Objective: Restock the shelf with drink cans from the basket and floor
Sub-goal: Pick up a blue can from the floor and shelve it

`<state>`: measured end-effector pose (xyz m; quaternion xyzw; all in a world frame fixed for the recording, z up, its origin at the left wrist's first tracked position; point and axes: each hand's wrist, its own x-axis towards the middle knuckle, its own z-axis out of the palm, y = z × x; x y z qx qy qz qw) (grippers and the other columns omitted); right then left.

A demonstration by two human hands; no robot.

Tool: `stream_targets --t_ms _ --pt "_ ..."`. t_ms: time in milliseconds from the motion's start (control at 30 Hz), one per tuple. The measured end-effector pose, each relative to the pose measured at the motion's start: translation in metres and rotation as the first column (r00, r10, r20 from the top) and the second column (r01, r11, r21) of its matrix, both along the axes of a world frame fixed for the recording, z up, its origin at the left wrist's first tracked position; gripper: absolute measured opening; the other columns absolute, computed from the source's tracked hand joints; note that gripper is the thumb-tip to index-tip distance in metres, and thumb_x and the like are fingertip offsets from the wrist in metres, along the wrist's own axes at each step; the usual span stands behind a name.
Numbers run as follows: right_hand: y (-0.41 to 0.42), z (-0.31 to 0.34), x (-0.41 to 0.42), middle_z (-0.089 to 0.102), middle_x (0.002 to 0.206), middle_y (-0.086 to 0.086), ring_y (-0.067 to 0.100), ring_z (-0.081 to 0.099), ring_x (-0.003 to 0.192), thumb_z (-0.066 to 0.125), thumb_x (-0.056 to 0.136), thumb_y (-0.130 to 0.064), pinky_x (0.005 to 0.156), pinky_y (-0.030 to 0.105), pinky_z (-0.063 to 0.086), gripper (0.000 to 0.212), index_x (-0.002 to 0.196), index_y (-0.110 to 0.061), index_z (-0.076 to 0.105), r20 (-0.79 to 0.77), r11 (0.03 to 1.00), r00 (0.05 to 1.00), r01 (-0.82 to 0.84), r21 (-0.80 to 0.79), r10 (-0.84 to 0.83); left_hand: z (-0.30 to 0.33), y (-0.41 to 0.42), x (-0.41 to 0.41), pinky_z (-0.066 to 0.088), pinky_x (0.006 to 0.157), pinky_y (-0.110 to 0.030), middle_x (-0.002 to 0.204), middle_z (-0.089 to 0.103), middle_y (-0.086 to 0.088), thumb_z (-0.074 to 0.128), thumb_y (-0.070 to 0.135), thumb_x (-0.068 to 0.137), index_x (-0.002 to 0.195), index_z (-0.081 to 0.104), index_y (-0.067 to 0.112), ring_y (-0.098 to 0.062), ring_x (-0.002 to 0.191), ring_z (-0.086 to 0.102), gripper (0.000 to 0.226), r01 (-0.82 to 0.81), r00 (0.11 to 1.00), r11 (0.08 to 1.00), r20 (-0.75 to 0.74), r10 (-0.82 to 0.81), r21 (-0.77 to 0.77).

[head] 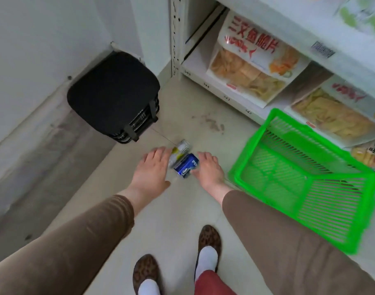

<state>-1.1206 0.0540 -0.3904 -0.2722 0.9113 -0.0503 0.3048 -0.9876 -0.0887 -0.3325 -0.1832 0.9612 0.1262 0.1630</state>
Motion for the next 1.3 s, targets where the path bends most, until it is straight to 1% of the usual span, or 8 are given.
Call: stream_targets --t_ms 133,267,467,567,767,900,1000,1300 --pt "-0.012 -0.077 0.003 0.054 0.133 0.019 0.037 0.055 0.121 0.062 0.095 -0.04 0.092 0.038 0.045 0.055 0.134 -0.008 0.04 0.189 0.928 0.909 0.371 0.039 -0.371 -0.063 -0.002 0.003 0.026 0.115 -0.041 0.15 0.029 -0.006 0.077 0.043 0.072 0.151 0.02 0.015 -0.026 0.141 0.026 0.101 -0.021 0.999 0.999 0.037 0.02 0.025" --pt "-0.032 -0.137 0.007 0.055 0.135 0.016 0.038 0.061 0.112 0.064 0.093 -0.048 0.076 0.035 0.044 0.068 0.138 -0.007 0.033 0.41 0.667 0.591 0.743 0.06 -0.695 -0.106 -0.009 0.004 0.025 0.114 -0.038 0.153 0.029 -0.005 0.076 0.039 0.075 0.152 0.021 0.017 -0.026 0.142 0.026 0.097 -0.032 0.999 0.999 0.035 0.031 0.028" --pt "-0.051 -0.184 0.011 0.062 0.121 0.01 0.032 0.065 0.102 0.082 0.077 -0.046 0.085 0.037 0.051 0.082 0.135 -0.01 0.037 0.533 0.328 0.236 0.941 0.084 -0.813 -0.142 -0.019 0.002 0.026 0.113 -0.036 0.153 0.029 -0.005 0.076 0.038 0.075 0.152 0.023 0.017 -0.025 0.141 0.027 0.096 -0.072 0.997 0.995 0.035 0.07 0.062" --pt "-0.047 -0.18 0.011 0.069 0.105 0.009 0.028 0.064 0.079 0.086 0.062 -0.046 0.071 0.034 0.053 0.077 0.12 -0.008 0.052 0.551 0.281 0.169 0.951 0.126 -0.818 -0.138 -0.018 0.002 0.025 0.113 -0.036 0.153 0.027 -0.004 0.074 0.039 0.077 0.153 0.02 0.017 -0.024 0.142 0.026 0.096 -0.079 0.996 0.994 0.036 0.077 0.074" --pt "-0.021 -0.099 0.006 0.068 0.102 0.008 0.026 0.07 0.082 0.078 0.036 -0.053 0.075 0.045 0.062 0.07 0.095 -0.021 0.059 0.555 0.307 0.303 0.948 -0.088 -0.775 -0.064 -0.005 -0.005 0.028 0.112 -0.037 0.151 0.031 -0.008 0.076 0.04 0.075 0.151 0.024 0.013 -0.026 0.141 0.028 0.096 -0.074 0.997 0.995 0.005 0.074 0.07" --pt "-0.007 0.034 -0.011 0.062 0.103 0.008 0.023 0.066 0.082 0.08 0.045 -0.049 0.071 0.039 0.059 0.062 0.093 -0.023 0.049 0.578 0.325 0.433 0.901 -0.287 -0.692 0.039 0.008 -0.027 0.038 0.104 -0.04 0.145 0.038 -0.007 0.081 0.04 0.067 0.148 0.031 0.014 -0.029 0.132 0.039 0.098 -0.056 0.996 0.997 -0.063 0.06 0.056" --pt "0.003 0.145 -0.028 0.063 0.095 0.004 0.02 0.063 0.075 0.087 0.063 -0.028 0.069 0.034 0.054 0.057 0.099 -0.017 0.045 0.585 0.307 0.486 0.871 -0.384 -0.649 0.133 0.013 -0.047 0.042 0.1 -0.042 0.14 0.044 -0.009 0.084 0.04 0.06 0.145 0.035 0.013 -0.033 0.125 0.046 0.101 -0.025 0.99 0.998 -0.134 0.032 0.053" --pt "0.041 0.474 -0.06 0.064 0.112 -0.005 0.012 0.064 0.098 0.085 0.078 -0.027 0.09 0.038 0.054 0.063 0.125 -0.024 0.043 0.596 0.229 0.606 0.776 -0.587 -0.527 0.445 0.036 -0.106 0.029 0.113 -0.035 0.151 0.031 -0.003 0.076 0.042 0.069 0.152 0.022 0.016 -0.023 0.14 0.029 0.102 0.106 0.923 0.994 -0.368 -0.112 -0.036"
